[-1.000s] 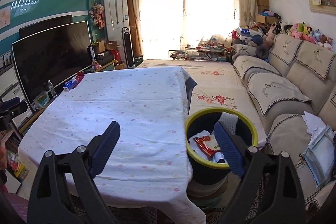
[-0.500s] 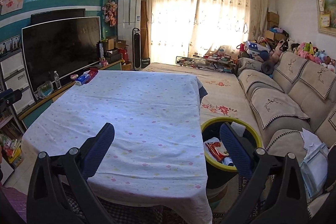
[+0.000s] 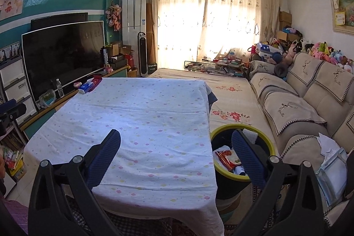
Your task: Collect trash
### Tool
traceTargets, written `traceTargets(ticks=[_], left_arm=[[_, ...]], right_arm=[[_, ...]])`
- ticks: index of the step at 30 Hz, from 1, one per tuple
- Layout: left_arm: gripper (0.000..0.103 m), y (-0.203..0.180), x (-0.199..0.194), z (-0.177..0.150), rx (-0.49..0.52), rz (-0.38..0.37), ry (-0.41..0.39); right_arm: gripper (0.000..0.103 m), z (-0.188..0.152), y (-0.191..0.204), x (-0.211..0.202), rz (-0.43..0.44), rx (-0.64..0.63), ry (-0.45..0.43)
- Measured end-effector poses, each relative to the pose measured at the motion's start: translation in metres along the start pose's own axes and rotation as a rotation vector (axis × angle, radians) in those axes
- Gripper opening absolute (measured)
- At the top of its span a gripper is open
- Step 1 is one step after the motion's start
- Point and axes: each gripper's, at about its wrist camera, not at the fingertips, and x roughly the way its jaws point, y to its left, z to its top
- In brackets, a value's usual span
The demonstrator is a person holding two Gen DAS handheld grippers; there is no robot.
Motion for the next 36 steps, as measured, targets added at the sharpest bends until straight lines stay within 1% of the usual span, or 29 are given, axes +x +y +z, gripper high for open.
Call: traceTargets(ticks=[17,36], left_arm=[[0.098,-0.008,0.007,-0.002,0.008,-0.004,0.016],[0.098,-0.007,0.013,-0.005,0.01,-0.008,0.025]], right_arm=[[0.096,-0.002,-0.002,0.004,0.008,0.006,0.011],[0.096,-0.004,-0.003,0.01,0.02,0.012,0.022]])
